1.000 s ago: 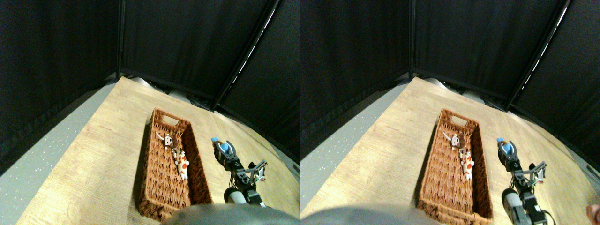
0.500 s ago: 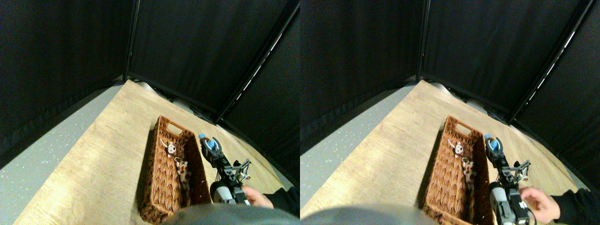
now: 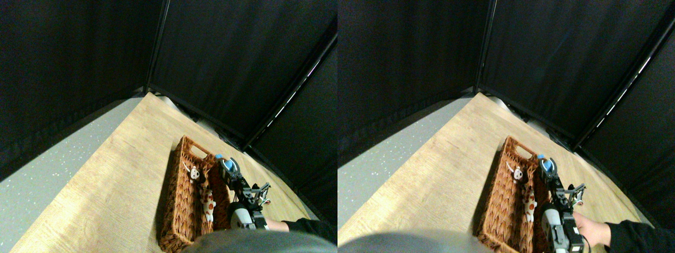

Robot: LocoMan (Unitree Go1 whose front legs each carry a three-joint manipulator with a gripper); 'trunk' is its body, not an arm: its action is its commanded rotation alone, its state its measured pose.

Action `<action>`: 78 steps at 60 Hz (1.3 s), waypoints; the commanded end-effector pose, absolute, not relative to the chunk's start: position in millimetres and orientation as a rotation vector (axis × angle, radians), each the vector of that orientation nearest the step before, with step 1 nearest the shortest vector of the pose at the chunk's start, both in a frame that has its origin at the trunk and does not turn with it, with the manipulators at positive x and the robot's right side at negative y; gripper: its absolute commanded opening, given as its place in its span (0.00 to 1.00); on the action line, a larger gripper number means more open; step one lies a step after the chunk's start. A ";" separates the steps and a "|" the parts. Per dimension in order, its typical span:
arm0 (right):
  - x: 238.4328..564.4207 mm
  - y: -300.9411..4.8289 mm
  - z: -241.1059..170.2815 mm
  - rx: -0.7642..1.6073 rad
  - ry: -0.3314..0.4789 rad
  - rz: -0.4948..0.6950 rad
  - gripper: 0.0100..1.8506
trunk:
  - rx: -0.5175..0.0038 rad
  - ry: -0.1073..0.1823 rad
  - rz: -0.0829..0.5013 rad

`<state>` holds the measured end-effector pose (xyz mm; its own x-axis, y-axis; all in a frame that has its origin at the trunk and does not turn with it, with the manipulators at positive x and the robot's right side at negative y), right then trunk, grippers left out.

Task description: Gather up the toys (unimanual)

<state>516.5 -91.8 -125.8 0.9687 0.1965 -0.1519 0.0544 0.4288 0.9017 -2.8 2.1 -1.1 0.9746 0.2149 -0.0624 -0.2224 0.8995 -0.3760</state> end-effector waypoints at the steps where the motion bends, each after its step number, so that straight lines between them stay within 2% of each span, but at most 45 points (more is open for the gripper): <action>1: 518.0 -91.2 -126.9 1.141 0.235 0.097 0.03 | -0.396 0.041 0.255; 3: 517.8 -89.7 -127.8 1.154 0.246 0.106 0.03 | -0.394 0.043 0.254; 5: 517.4 -89.2 -127.5 1.142 0.266 0.100 0.15 | -0.392 0.043 0.253; 6: 517.4 -89.2 -127.5 1.142 0.266 0.100 0.15 | -0.391 0.043 0.252; 8: 517.2 -90.1 -126.8 1.096 0.274 0.094 0.31 | -0.389 0.043 0.250; 10: 516.5 -91.0 -125.6 1.085 0.280 0.087 0.39 | -0.388 0.043 0.249; 13: 516.0 -92.2 -125.1 1.067 0.272 0.081 0.43 | -0.385 0.044 0.247; 22: 519.7 -96.4 -124.7 1.069 0.268 0.112 0.37 | -0.373 0.046 0.233; 31: 526.5 -111.5 -123.2 1.031 0.204 0.095 0.38 | -0.349 0.051 0.215; 36: 530.4 -127.9 -121.6 1.045 0.142 0.045 0.37 | -0.333 0.051 0.197; 41: 531.5 -150.6 -116.2 1.093 0.080 -0.022 0.31 | -0.317 0.056 0.179; 43: 532.0 -155.4 -115.1 1.089 0.075 -0.022 0.30 | -0.310 0.056 0.172; 51: 529.9 -186.6 -107.2 1.013 -0.041 -0.089 0.30 | -0.279 0.060 0.136; 59: 520.7 -215.1 -106.9 1.025 -0.101 -0.140 0.32 | -0.249 0.069 0.108; 72: 504.6 -237.3 -113.3 1.017 -0.143 -0.157 0.36 | -0.215 0.082 0.073; 78: 494.8 -243.3 -118.6 1.053 -0.155 -0.179 0.31 | -0.210 0.088 0.065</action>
